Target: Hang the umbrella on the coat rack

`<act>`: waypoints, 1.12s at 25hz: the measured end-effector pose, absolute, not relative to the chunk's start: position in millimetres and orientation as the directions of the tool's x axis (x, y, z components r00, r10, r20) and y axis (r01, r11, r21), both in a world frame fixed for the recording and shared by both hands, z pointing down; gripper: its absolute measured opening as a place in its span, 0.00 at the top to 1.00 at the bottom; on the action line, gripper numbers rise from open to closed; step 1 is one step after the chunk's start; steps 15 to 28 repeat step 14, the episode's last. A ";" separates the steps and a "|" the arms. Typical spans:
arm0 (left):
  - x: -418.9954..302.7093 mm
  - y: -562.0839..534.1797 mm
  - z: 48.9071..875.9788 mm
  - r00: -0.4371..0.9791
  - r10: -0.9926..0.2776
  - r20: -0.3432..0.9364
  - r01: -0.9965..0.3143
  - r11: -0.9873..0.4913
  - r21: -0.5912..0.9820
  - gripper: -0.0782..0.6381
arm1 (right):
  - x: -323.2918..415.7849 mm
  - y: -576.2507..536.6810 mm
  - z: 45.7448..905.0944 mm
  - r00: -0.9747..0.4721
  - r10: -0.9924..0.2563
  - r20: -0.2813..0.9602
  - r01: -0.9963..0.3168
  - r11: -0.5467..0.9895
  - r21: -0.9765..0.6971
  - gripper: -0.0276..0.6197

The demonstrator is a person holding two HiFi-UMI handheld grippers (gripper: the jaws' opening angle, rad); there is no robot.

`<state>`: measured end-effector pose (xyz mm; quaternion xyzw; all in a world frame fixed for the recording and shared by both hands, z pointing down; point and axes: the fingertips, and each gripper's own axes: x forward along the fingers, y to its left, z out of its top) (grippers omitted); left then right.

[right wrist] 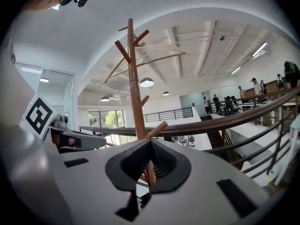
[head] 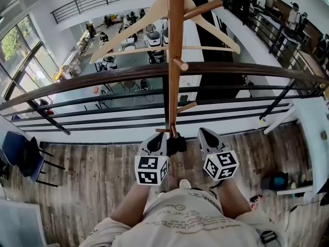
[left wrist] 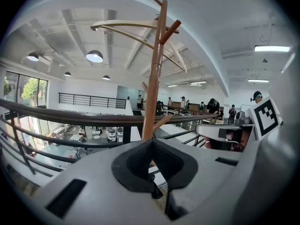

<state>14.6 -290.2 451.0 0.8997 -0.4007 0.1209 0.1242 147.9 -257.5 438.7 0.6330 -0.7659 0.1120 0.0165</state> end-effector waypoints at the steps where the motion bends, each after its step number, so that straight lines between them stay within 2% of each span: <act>1: 13.2 -289.5 449.3 0.651 -0.690 0.316 -0.750 -0.649 0.129 0.88 | 145.5 -257.1 437.2 -0.199 -0.966 0.166 -0.973 0.174 -0.150 0.96; 28: -5.6 -284.0 456.1 0.669 -0.669 0.324 -0.736 -0.657 0.161 0.88 | 123.1 -251.4 445.9 -0.202 -0.962 0.185 -0.975 0.179 -0.131 0.96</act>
